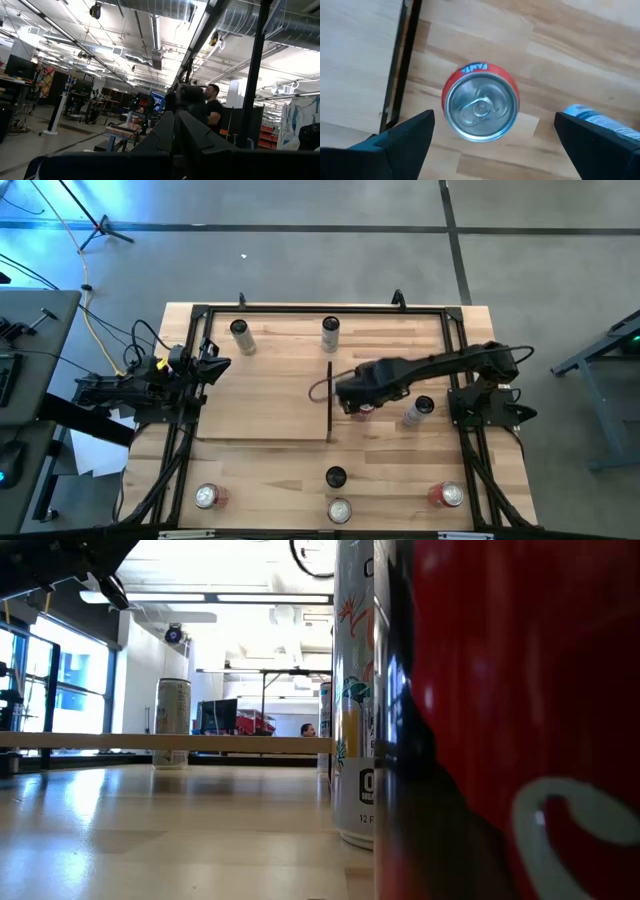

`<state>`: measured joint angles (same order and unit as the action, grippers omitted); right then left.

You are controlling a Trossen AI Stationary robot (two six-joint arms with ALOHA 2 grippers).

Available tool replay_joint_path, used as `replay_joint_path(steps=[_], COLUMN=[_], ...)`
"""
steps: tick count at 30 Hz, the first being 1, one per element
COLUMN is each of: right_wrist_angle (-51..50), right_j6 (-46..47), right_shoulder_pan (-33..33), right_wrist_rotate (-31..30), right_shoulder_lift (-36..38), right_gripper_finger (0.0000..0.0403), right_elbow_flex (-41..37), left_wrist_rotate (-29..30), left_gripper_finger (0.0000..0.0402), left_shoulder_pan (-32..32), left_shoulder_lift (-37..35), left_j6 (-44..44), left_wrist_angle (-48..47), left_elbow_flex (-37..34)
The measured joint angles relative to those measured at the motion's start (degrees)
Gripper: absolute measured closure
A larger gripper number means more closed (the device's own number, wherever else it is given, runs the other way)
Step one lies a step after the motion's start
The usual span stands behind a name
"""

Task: Place canned beverage on shelf
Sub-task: Put the top red soda can on the shelf

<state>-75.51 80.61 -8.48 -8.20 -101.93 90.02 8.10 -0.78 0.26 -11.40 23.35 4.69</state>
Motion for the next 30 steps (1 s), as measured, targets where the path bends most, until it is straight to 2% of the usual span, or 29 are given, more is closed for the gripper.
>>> replay_joint_path(steps=[8,14,17,22,30], right_wrist_angle=[0.8,-1.0,-1.6,-0.9,-0.9], right_j6=[7.0,12.6,14.4,20.5,32.0], right_shoulder_pan=[-11.1,-16.7,-17.7,-18.9,-21.8], right_wrist_rotate=[-21.1,-33.0,-34.0,-31.6,-35.8], right_shoulder_lift=[0.4,0.4,-0.1,-3.5,-9.4], right_gripper_finger=[0.0003,0.0002,0.0002,0.0002,0.0003], right_elbow_flex=[0.0,0.0,0.0,0.0,0.0], left_wrist_rotate=[0.0,0.0,0.0,0.0,0.0], left_gripper_finger=[0.0394,0.0394,0.0394,0.0394,0.0394], left_shoulder_pan=[0.0,0.0,0.0,0.0,0.0], left_shoulder_lift=[0.0,0.0,0.0,0.0,0.0], left_j6=[0.0,0.0,0.0,0.0,0.0], left_wrist_angle=[0.0,0.0,0.0,0.0,0.0], left_elbow_flex=[0.0,0.0,0.0,0.0,0.0])
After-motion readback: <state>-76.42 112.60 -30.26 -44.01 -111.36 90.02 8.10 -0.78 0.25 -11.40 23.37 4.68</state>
